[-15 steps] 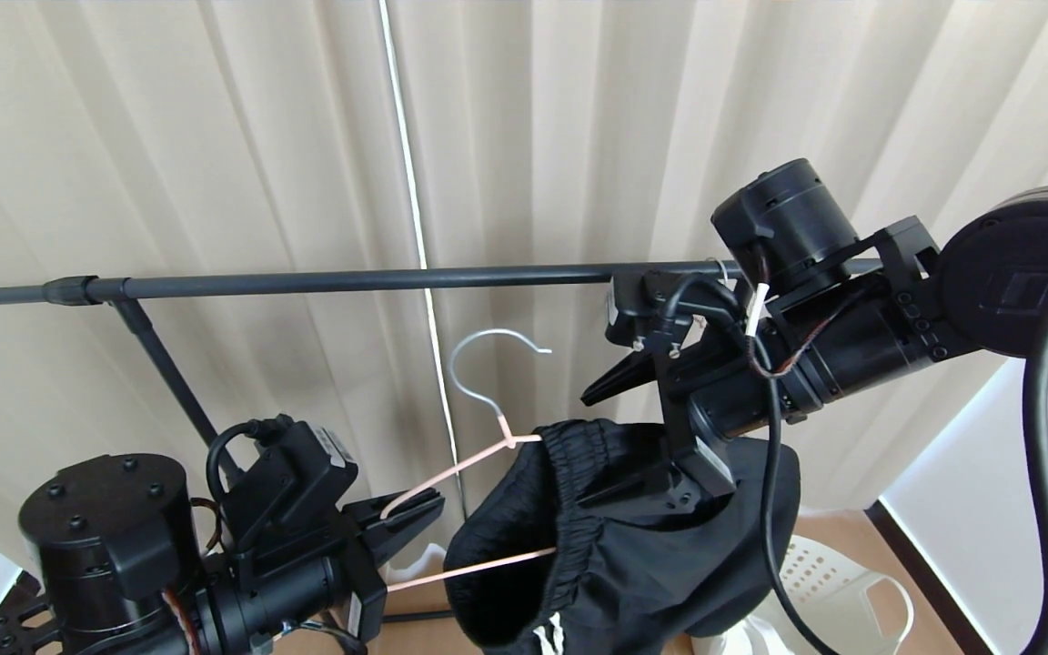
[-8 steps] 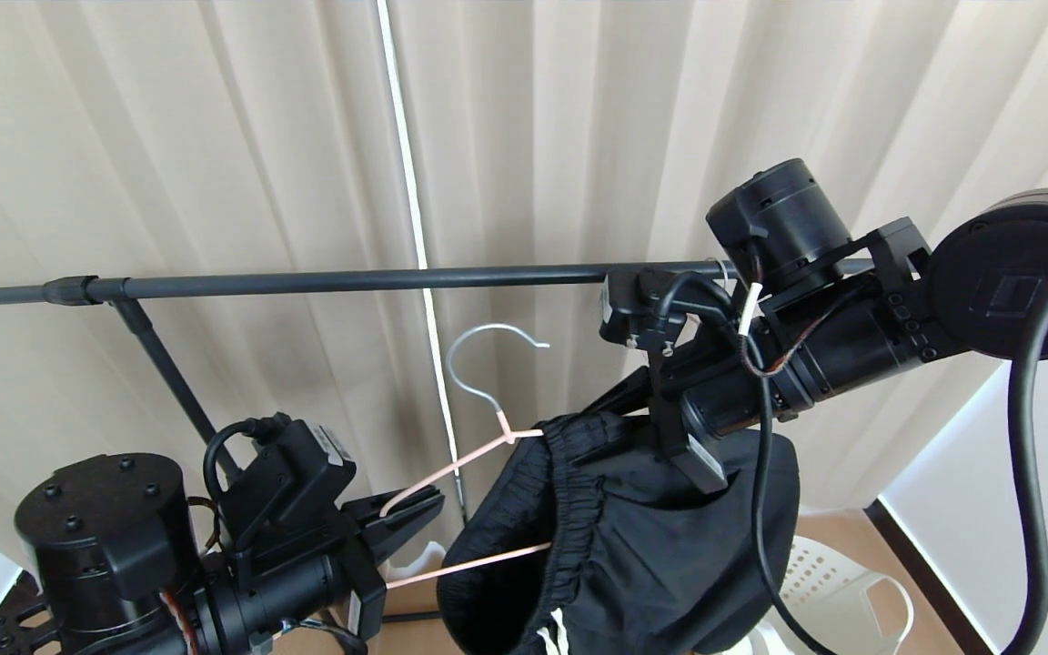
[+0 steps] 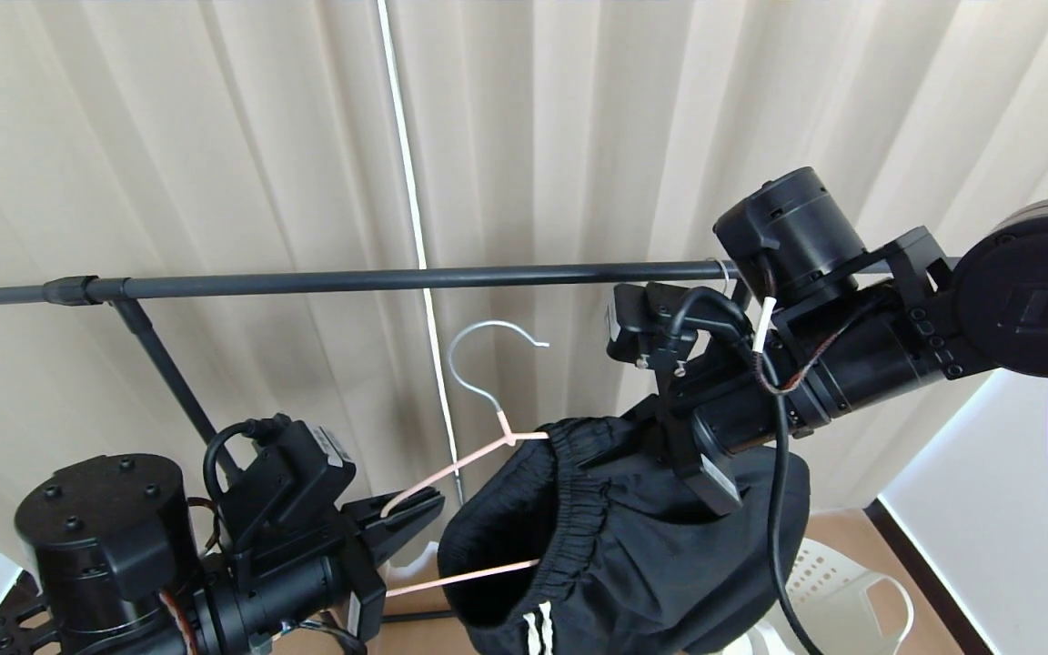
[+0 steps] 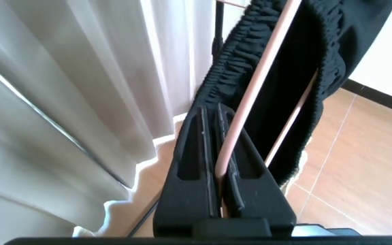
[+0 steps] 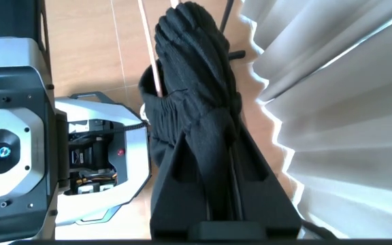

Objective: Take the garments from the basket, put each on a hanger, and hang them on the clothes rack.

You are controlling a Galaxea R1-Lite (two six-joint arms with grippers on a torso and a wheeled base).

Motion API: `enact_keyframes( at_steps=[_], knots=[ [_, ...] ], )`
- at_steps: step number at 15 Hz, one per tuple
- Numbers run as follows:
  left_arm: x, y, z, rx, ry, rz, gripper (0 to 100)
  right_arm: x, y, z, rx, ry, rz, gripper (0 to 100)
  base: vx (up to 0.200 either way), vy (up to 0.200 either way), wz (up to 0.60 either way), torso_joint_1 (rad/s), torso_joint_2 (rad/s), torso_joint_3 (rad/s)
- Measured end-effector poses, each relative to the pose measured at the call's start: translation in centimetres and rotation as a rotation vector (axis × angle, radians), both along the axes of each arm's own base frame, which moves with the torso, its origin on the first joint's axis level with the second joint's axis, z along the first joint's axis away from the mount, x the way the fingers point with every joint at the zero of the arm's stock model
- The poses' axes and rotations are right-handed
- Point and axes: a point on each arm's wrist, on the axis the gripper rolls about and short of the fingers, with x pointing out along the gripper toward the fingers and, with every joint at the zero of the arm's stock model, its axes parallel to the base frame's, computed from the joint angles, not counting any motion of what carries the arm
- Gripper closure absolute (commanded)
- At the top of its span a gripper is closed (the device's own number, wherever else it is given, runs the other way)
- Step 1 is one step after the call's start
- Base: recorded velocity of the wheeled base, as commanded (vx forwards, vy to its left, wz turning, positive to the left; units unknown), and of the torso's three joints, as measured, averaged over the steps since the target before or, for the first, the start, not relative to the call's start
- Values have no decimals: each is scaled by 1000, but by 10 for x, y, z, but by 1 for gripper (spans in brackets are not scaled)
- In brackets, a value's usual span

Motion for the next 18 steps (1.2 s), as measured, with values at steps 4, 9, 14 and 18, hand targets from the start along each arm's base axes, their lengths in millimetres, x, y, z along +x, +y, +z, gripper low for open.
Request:
enact_keyframes(
  at_steps=[4, 9, 14, 18],
  knots=[
    [0, 0, 2, -20, -31, 0, 100, -10, -3, 2, 0, 0, 13, 100, 0, 0, 0, 0, 0, 0],
    [-4, 3, 0, -27, -31, 5, 0, -20, -6, 3, -1, 4, 21, 100, 0, 0, 0, 0, 0, 0],
    [-11, 16, 2, -58, -33, 43, 0, -25, -10, 4, 0, 5, 22, 100, 0, 0, 0, 0, 0, 0],
    [-20, 25, 15, -154, -24, 76, 0, -25, -11, 5, 4, 0, 20, 100, 0, 0, 0, 0, 0, 0]
  ],
)
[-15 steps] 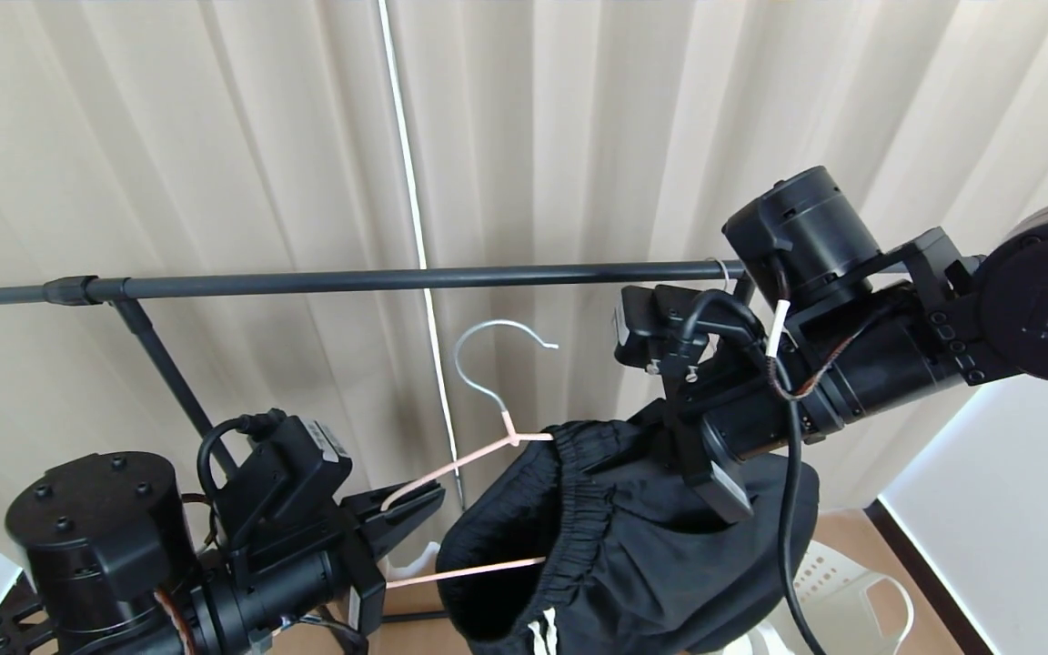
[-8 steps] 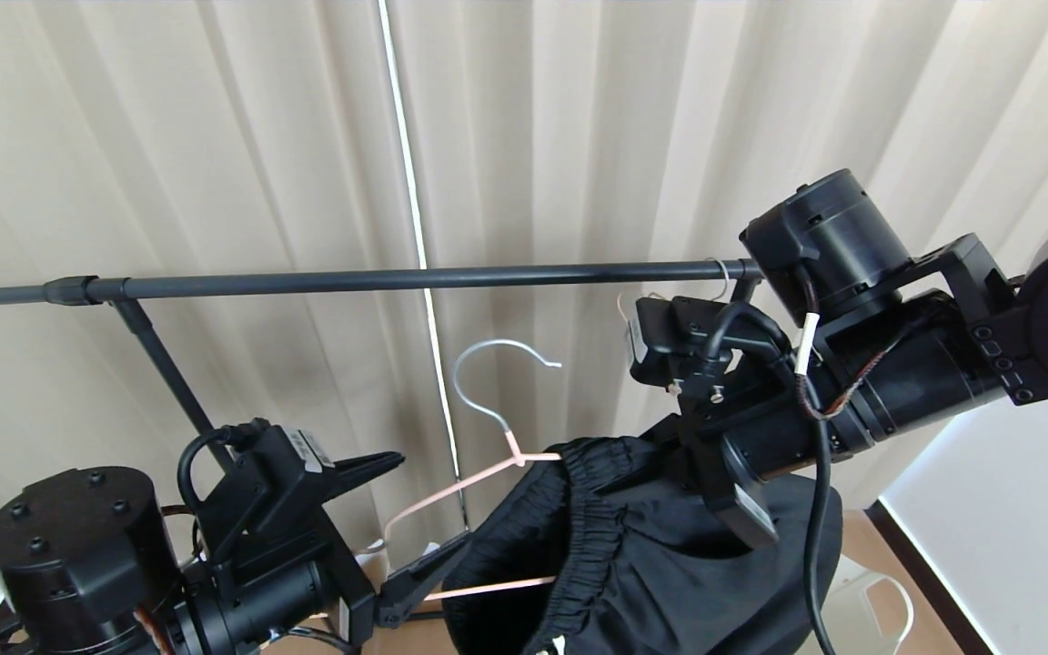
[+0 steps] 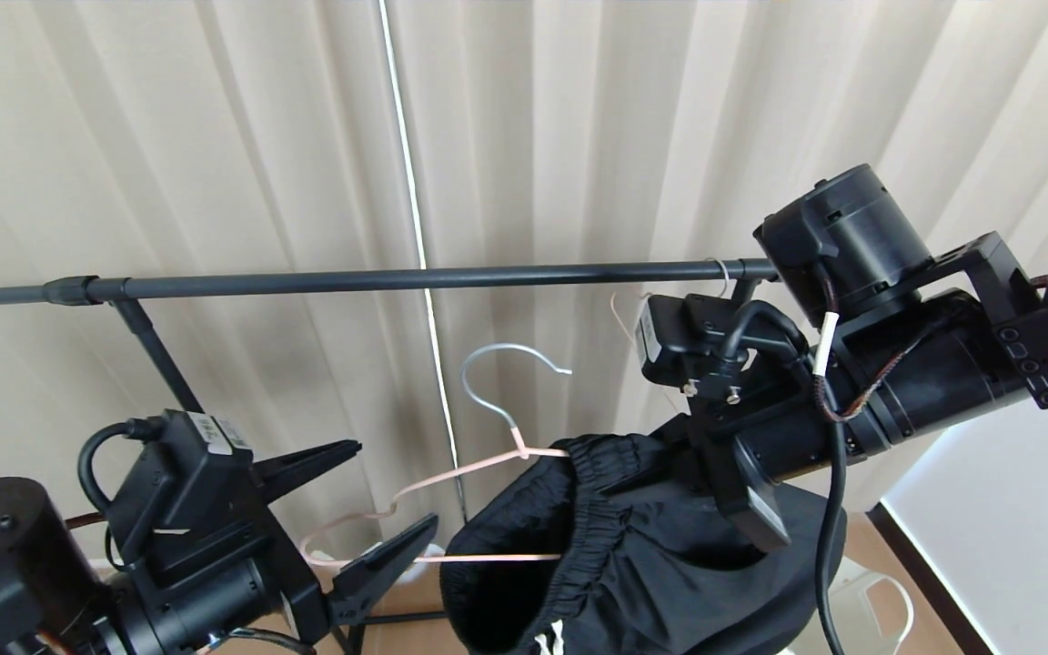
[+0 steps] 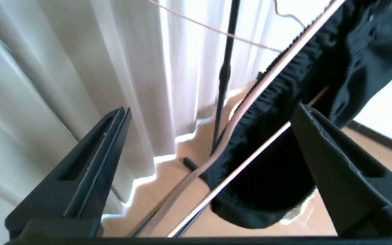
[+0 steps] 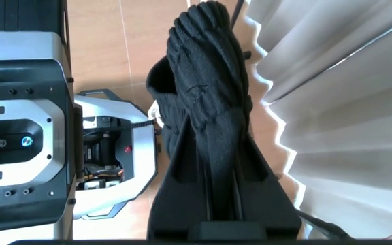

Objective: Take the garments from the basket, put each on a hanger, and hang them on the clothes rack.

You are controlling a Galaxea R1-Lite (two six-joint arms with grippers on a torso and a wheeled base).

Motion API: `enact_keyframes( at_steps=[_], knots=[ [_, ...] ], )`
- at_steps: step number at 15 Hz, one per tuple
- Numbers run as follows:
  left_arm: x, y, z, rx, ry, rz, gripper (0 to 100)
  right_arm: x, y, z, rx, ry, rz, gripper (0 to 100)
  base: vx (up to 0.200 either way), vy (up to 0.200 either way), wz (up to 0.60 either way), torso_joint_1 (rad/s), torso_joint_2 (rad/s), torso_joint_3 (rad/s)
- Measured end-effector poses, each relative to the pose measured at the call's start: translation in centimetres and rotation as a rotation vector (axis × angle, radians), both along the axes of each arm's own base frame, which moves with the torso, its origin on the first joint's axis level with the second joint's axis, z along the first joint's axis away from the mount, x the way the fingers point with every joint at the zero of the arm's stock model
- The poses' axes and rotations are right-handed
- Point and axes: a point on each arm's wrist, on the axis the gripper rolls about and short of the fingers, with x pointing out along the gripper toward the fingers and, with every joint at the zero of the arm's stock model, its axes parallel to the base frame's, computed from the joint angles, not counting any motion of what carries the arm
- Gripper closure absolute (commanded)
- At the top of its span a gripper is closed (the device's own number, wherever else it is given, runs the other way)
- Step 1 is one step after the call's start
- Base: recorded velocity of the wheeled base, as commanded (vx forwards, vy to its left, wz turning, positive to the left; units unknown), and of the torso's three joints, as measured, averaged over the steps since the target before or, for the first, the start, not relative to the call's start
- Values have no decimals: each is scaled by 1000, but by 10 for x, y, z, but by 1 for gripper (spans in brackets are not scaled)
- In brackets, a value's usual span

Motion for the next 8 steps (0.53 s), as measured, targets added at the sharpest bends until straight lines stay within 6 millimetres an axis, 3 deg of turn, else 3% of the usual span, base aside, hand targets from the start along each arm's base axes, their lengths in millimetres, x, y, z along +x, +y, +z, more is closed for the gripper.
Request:
enact_keyframes(
  at_steps=[5, 8],
  knots=[
    [-9, 29, 9, -131, 34, 135, 0, 1, 0, 2, 13, -20, -7, 100, 0, 0, 0, 0, 0, 0],
    [-9, 45, 4, -196, 179, 251, 0, 4, 2, 7, 9, -62, -105, 100, 0, 0, 0, 0, 0, 0]
  ],
)
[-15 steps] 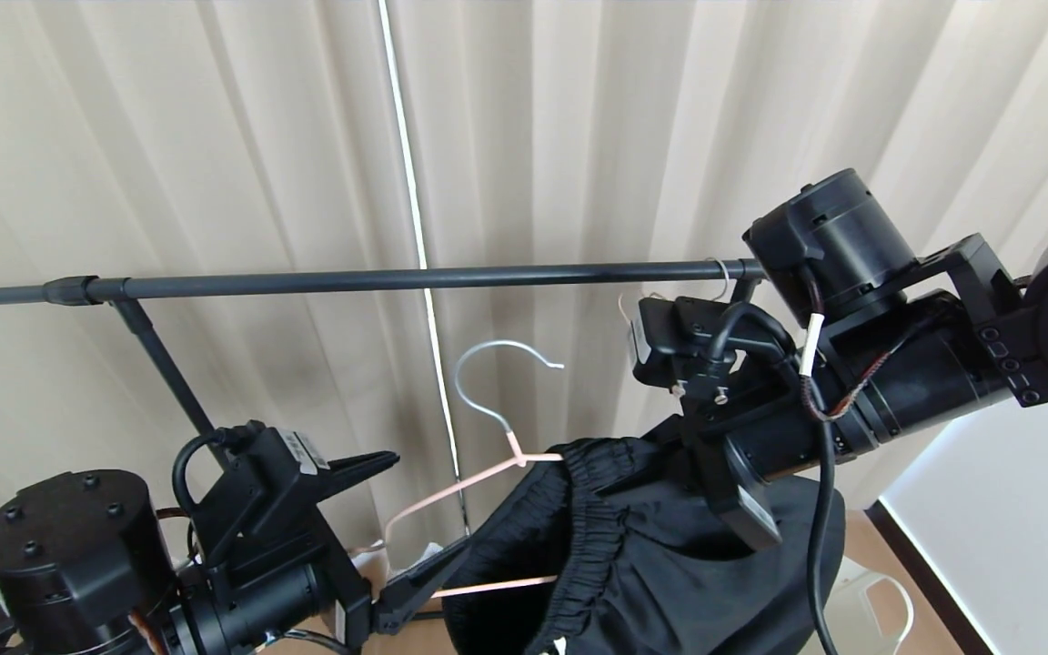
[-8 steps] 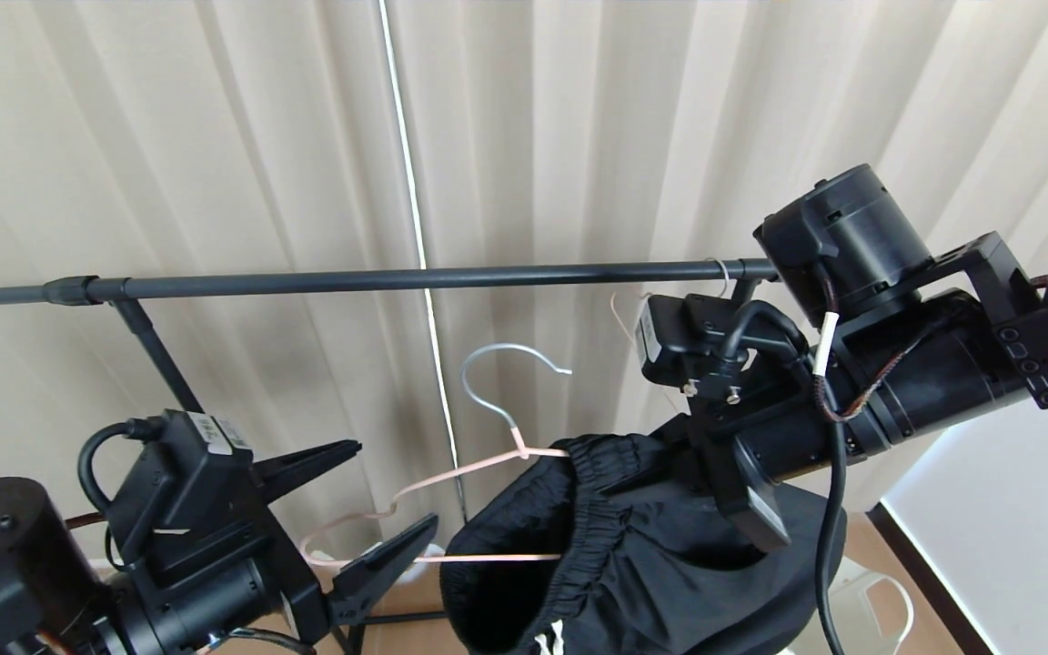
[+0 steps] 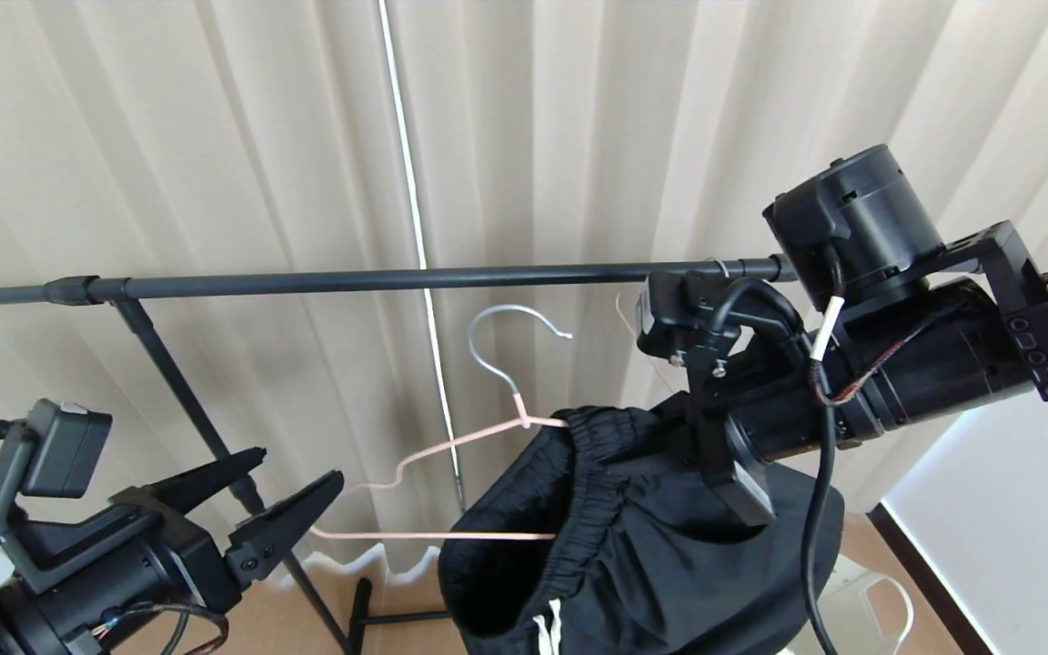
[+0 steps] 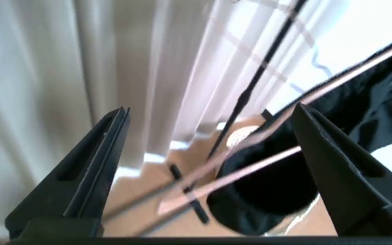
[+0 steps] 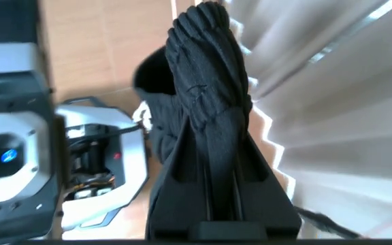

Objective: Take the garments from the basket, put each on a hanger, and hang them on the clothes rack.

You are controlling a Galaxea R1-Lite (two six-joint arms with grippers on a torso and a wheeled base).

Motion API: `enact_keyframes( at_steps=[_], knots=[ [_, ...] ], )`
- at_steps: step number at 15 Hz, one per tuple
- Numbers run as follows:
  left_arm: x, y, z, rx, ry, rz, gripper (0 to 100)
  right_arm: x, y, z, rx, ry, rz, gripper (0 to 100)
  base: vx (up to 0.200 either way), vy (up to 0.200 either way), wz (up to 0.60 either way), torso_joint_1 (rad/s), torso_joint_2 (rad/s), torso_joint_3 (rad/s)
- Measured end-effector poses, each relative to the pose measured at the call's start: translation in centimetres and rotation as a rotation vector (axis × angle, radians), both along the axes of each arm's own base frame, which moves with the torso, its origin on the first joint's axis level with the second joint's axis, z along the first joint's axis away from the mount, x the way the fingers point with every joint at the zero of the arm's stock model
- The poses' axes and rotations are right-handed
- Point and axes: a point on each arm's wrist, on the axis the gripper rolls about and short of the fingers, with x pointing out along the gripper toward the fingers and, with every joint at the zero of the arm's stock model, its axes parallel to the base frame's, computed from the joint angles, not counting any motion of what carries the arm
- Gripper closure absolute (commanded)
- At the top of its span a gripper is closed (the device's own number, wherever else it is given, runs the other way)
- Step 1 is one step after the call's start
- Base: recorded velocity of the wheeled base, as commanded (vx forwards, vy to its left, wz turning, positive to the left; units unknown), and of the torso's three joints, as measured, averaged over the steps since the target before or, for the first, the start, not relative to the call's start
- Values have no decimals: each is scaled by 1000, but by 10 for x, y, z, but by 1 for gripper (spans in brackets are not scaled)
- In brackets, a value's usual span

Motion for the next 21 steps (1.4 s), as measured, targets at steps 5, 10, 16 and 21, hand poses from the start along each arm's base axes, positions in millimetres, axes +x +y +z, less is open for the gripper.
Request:
enact_keyframes(
  at_steps=[5, 10, 16, 21],
  knots=[
    [0, 8, 0, 124, 407, 78, 0, 0, 13, -12, 46, -165, -94, 100, 0, 0, 0, 0, 0, 0],
    [4, -18, 22, 125, 464, 83, 0, -5, 17, -27, 110, -230, -122, 100, 0, 0, 0, 0, 0, 0],
    [35, -65, -4, 207, 587, 139, 0, -9, 17, -26, 125, -212, -135, 100, 0, 0, 0, 0, 0, 0],
    [56, -84, -16, 204, 563, 179, 0, -15, 14, -18, 145, -224, -133, 100, 0, 0, 0, 0, 0, 0]
  ],
)
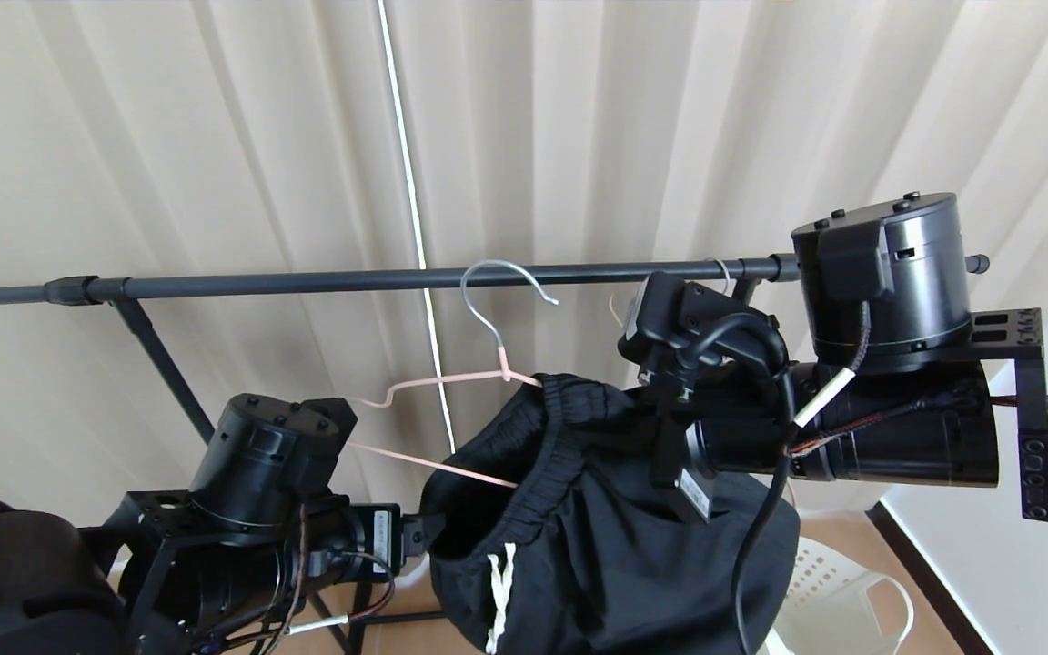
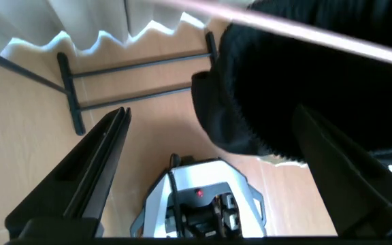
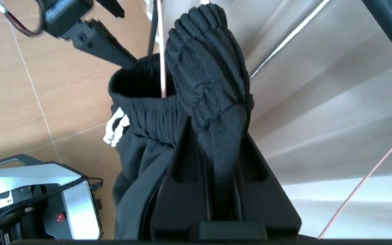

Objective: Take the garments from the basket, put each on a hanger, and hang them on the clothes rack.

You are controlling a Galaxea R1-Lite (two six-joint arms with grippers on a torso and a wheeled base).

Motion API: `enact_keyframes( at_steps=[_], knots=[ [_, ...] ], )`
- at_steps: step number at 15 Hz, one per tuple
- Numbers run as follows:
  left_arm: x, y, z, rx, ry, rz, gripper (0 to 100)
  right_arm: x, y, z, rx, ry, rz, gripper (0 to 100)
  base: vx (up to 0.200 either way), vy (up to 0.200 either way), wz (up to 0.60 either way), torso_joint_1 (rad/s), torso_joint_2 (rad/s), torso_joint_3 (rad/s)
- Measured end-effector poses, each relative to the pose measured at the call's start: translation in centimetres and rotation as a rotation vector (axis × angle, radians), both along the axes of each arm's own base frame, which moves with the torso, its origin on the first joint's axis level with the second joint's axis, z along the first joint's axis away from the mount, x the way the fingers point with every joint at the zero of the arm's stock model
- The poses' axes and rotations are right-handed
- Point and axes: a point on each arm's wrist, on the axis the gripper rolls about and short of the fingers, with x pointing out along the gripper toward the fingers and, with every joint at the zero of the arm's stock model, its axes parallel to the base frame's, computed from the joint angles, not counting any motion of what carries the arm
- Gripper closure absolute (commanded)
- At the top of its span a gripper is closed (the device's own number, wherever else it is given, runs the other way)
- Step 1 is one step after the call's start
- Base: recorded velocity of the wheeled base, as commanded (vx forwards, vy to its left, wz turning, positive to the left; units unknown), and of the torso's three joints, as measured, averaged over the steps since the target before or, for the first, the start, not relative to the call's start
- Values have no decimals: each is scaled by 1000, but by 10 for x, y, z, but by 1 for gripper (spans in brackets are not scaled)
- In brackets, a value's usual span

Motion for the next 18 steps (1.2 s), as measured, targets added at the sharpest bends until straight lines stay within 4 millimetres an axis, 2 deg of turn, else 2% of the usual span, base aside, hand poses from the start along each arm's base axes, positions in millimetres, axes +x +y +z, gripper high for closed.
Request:
enact_keyframes(
  at_steps=[5, 6, 9, 12, 18],
  knots=[
    [18, -12, -18, 2, -19, 12, 0, -6, -1, 6, 14, -13, 13, 100, 0, 0, 0, 0, 0, 0],
    [19, -13, -22, 8, -15, 13, 100, -6, -2, 6, 15, -14, 13, 100, 0, 0, 0, 0, 0, 0],
    [20, -17, -28, 28, -7, 17, 100, -9, -4, 8, 16, -15, 13, 100, 0, 0, 0, 0, 0, 0],
    [19, -19, -26, 37, -40, 32, 100, -12, -8, 5, 15, -6, 8, 100, 0, 0, 0, 0, 0, 0],
    [15, -15, -7, 18, -109, 36, 100, -27, -32, -10, 77, 101, -61, 100, 0, 0, 0, 0, 0, 0]
  ],
)
